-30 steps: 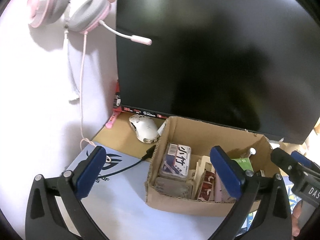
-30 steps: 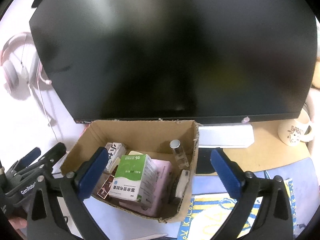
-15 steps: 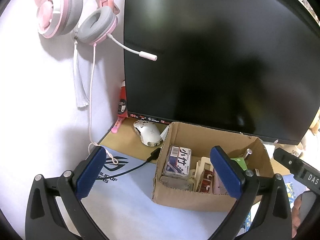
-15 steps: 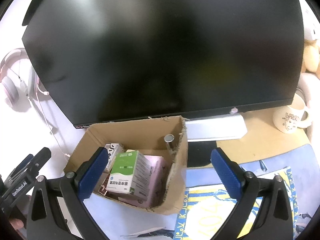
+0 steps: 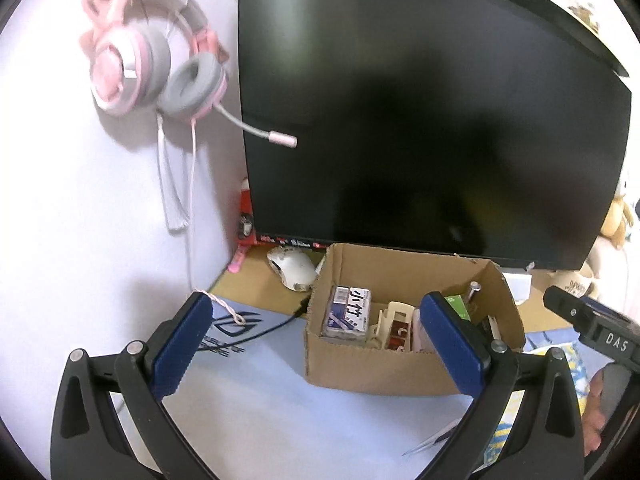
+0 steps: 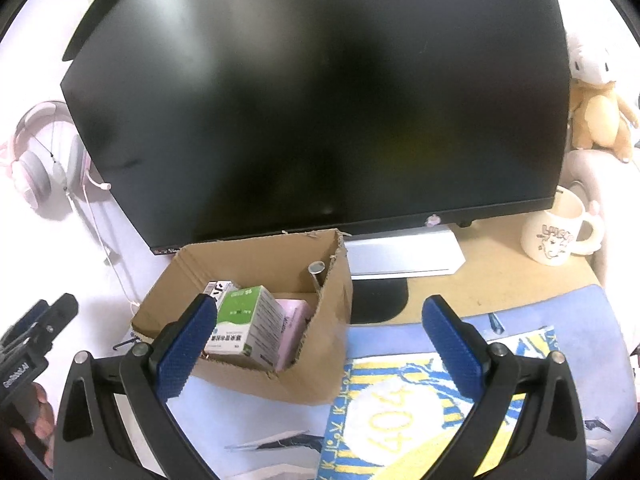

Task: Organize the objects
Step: 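Withdraw both open grippers up and back from the cardboard box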

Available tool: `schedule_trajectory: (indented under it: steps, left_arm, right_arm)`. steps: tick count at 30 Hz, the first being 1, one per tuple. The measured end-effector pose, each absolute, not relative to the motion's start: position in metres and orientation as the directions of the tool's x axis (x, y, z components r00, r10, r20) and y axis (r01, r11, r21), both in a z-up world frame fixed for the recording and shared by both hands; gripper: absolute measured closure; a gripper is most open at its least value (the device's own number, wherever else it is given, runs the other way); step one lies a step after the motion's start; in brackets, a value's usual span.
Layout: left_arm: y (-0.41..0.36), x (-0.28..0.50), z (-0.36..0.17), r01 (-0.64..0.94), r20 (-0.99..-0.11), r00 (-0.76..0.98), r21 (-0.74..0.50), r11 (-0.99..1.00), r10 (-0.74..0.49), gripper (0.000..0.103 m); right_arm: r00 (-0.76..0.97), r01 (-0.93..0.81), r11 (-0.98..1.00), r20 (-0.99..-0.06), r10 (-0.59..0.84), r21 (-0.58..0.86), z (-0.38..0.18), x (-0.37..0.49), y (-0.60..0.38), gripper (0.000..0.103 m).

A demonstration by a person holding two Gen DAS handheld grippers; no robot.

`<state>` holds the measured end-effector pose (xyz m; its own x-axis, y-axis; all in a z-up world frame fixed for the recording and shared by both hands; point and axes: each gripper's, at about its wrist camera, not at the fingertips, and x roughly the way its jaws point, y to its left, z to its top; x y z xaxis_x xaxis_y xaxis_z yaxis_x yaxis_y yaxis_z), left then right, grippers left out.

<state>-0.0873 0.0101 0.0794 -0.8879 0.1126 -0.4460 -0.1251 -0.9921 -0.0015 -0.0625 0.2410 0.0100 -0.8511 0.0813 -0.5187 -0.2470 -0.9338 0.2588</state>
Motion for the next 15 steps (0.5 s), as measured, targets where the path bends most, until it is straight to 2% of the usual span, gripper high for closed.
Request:
schedule_trajectory:
  steps: [5, 11, 15]
  left_arm:
    - [0.008, -0.066, 0.083, -0.101, -0.409, -0.909, 0.027, -0.995, 0.081, 0.0]
    - [-0.011, -0.05, 0.074, -0.06, -0.406, -0.91, -0.061, -0.996, 0.08, 0.0]
    - [-0.015, -0.043, 0.07, -0.064, -0.395, -0.915, -0.072, -0.995, 0.087, 0.0]
  right_arm:
    - [-0.858, -0.256, -0.922, -0.507, 0.078, 0.29, 0.003, -0.049, 0.246, 0.0]
    - [-0.862, -0.266, -0.913, -0.5, 0.082, 0.309, -0.002, -0.038, 0.247, 0.0]
    - [-0.866, -0.273, -0.92, -0.488, 0.106, 0.283, -0.003, -0.031, 0.242, 0.0]
